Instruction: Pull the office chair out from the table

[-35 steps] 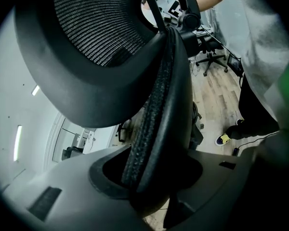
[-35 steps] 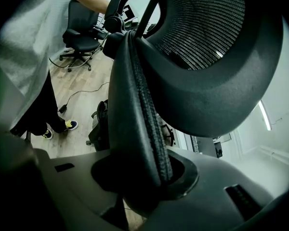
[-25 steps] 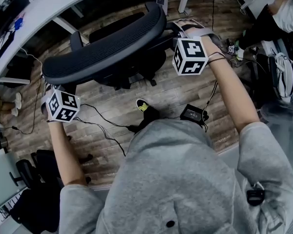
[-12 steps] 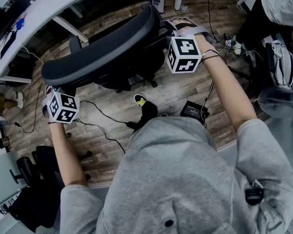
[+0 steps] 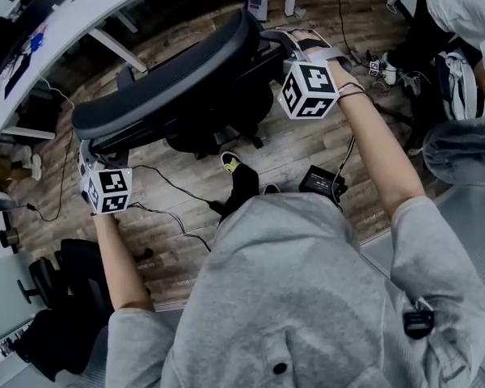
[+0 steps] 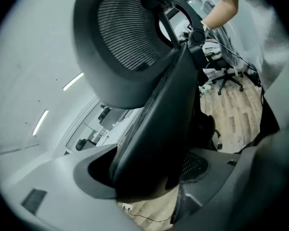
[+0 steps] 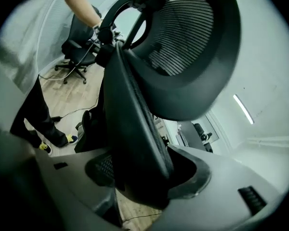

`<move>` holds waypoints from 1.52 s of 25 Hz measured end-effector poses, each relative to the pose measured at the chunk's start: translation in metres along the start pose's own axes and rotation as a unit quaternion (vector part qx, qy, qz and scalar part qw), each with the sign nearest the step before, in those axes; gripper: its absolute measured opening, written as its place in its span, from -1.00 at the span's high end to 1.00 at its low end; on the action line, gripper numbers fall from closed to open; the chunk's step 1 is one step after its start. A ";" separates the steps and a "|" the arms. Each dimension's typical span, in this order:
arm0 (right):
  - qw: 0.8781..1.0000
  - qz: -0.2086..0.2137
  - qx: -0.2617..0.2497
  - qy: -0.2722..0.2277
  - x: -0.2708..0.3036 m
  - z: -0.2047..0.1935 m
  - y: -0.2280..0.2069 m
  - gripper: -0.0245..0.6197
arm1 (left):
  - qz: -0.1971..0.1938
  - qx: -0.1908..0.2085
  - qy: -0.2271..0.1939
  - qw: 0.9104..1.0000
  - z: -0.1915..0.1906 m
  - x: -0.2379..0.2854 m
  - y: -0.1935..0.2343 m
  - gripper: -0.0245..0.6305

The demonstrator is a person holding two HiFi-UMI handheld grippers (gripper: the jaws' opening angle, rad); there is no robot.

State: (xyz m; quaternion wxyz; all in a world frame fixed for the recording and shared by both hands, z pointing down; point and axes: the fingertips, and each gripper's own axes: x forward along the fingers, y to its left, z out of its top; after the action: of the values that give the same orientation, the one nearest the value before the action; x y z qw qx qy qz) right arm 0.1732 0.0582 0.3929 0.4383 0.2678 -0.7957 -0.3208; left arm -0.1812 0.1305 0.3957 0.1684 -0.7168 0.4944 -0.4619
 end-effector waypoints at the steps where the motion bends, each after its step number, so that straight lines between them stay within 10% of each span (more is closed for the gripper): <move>1: 1.000 -0.001 0.019 0.000 -0.008 -0.006 -0.002 0.16 | 0.012 -0.020 0.001 1.000 -0.005 -0.007 0.003 -0.07; 5: 0.997 -0.033 0.073 -0.003 -0.045 -0.022 -0.005 0.16 | 0.057 -0.140 -0.005 0.988 -0.032 -0.051 0.010 -0.07; 10: 0.979 -0.078 0.184 -0.046 -0.089 -0.015 0.013 0.16 | 0.074 -0.285 -0.055 0.954 -0.028 -0.105 -0.023 -0.05; 15: 0.946 -0.081 0.290 -0.116 -0.126 0.019 0.044 0.52 | 0.080 -0.362 -0.098 0.924 0.018 -0.137 -0.066 0.75; 28: 0.878 -0.075 0.432 -0.192 -0.168 0.084 0.069 0.77 | 0.054 -0.371 -0.156 0.914 0.079 -0.171 -0.087 0.88; 38: 0.872 -0.063 0.444 -0.198 -0.187 0.132 0.094 0.77 | 0.053 -0.388 -0.145 0.909 0.053 -0.208 -0.094 0.88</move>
State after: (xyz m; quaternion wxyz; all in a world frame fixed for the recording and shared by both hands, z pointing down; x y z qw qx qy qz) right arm 0.1328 0.2883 0.3107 0.0862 0.4143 -0.9060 -0.0071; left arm -0.1024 0.3416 0.3309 -0.0283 -0.7575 0.6420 -0.1150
